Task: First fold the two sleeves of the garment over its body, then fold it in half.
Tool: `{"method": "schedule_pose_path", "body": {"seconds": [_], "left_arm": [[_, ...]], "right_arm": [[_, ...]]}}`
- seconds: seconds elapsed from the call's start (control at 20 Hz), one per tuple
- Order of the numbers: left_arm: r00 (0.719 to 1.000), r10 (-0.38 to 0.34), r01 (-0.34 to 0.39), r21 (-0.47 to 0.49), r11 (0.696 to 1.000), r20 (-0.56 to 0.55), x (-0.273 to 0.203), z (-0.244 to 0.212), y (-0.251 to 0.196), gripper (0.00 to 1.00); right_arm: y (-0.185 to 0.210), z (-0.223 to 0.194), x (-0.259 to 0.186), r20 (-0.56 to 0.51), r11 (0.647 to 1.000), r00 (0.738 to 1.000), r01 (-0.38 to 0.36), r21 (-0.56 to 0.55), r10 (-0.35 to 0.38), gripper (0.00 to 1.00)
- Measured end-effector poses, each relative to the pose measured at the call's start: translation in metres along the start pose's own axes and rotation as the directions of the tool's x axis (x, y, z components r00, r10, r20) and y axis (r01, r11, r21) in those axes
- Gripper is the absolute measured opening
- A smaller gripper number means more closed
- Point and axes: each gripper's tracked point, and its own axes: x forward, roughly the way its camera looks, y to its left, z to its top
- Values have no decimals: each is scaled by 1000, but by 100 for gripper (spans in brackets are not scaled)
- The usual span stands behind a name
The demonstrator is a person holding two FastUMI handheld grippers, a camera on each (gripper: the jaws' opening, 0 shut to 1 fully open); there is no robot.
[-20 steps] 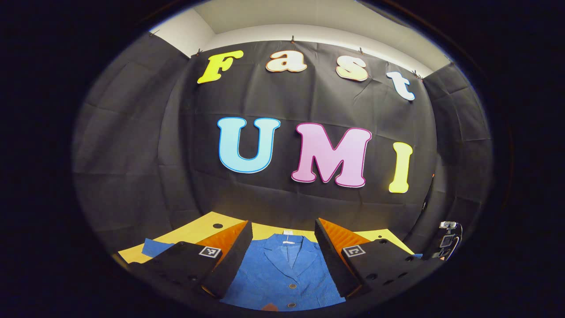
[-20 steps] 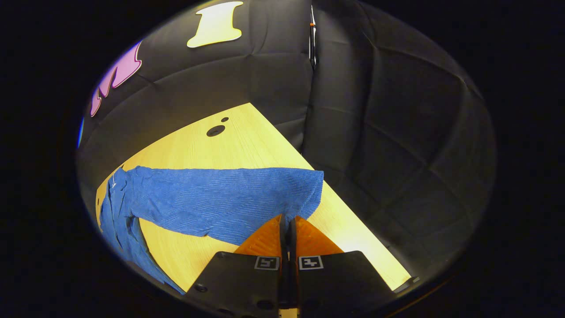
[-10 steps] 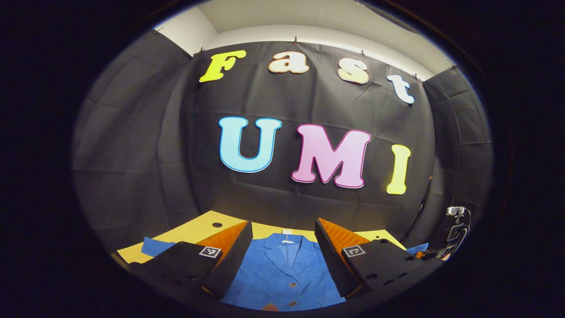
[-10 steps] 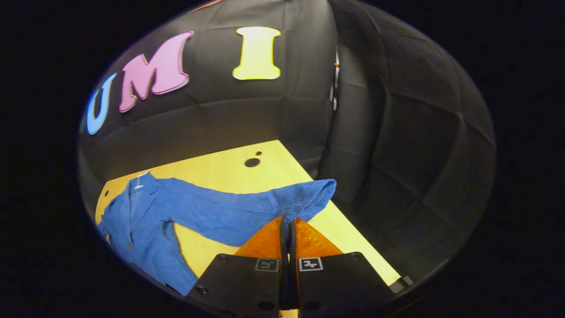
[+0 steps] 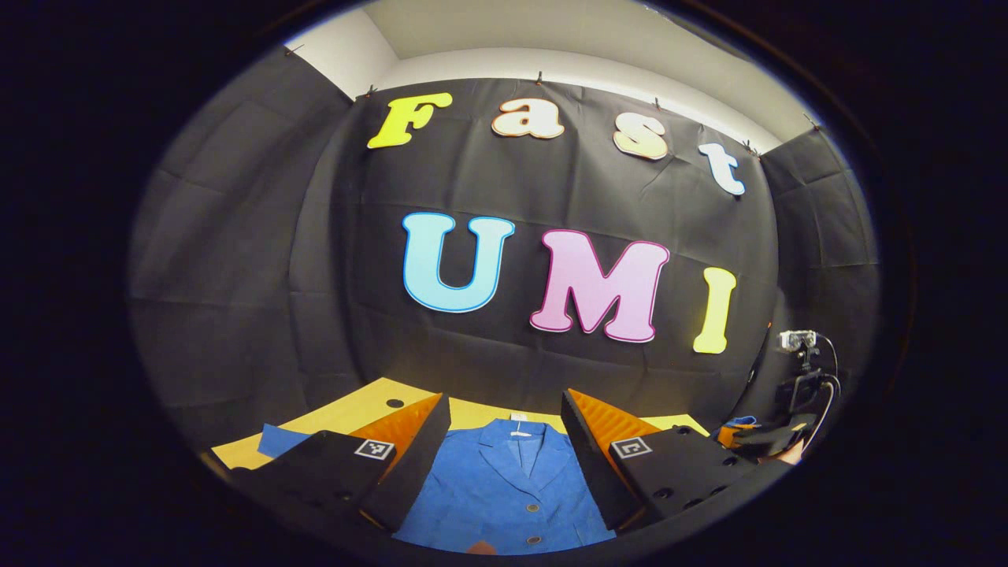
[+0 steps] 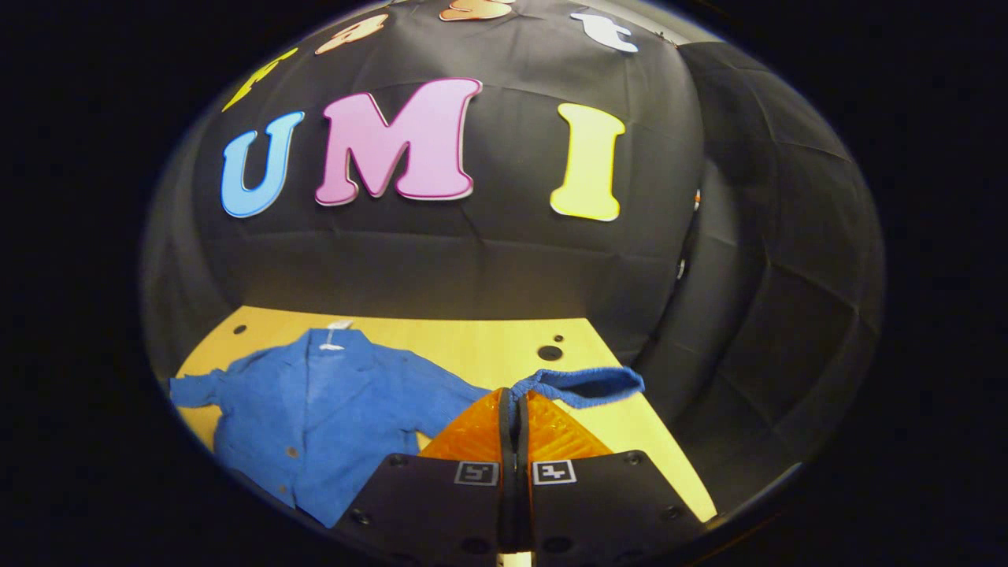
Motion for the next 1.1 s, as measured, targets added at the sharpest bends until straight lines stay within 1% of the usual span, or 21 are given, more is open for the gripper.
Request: {"method": "schedule_pose_path", "body": {"seconds": [0.2, 0.35, 0.4, 0.45, 0.55, 0.65, 0.8, 0.9, 0.95, 1.0, 1.05, 1.1], "left_arm": [[998, 69, -69, -17, 997, -6, -13, -3, 36, 82], [990, 136, -137, -38, 990, -34, -24, -15, 69, 82], [986, 161, -163, -44, 986, -46, -29, -20, 82, 82], [981, 187, -189, -52, 981, -54, -35, -24, 93, 82], [970, 232, -237, -63, 970, -67, -48, -32, 118, 82], [956, 279, -285, -58, 957, -87, -61, -41, 144, 82], [927, 359, -365, -48, 930, -109, -82, -50, 186, 82], [909, 398, -406, -54, 912, -122, -94, -55, 206, 82], [901, 413, -423, -54, 905, -131, -100, -60, 215, 82], [893, 427, -437, -49, 898, -140, -106, -63, 224, 82], [885, 441, -451, -41, 892, -146, -109, -66, 231, 82], [878, 454, -463, -33, 885, -151, -114, -68, 240, 82]], "right_arm": [[79, 27, 23, 13, 995, 995, -101, 2, 101, 2], [149, 17, 41, -64, 982, 980, -189, -8, 188, 1], [172, 18, 47, -74, 977, 975, -212, -6, 211, 2], [196, 18, 51, -76, 972, 969, -235, -8, 233, 0], [245, 18, 56, -70, 959, 958, -282, -22, 280, 1], [297, 10, 55, -79, 943, 942, -330, -32, 327, 0], [361, -15, 58, -121, 921, 916, -389, -29, 383, 1], [391, -37, 62, -166, 911, 901, -412, -35, 401, 1], [406, -49, 65, -190, 902, 888, -431, -23, 419, 1], [421, -57, 70, -201, 896, 878, -445, -4, 435, 1], [431, -62, 74, -201, 893, 874, -449, 12, 442, 0], [439, -66, 80, -202, 891, 869, -453, 41, 451, 1]]}}
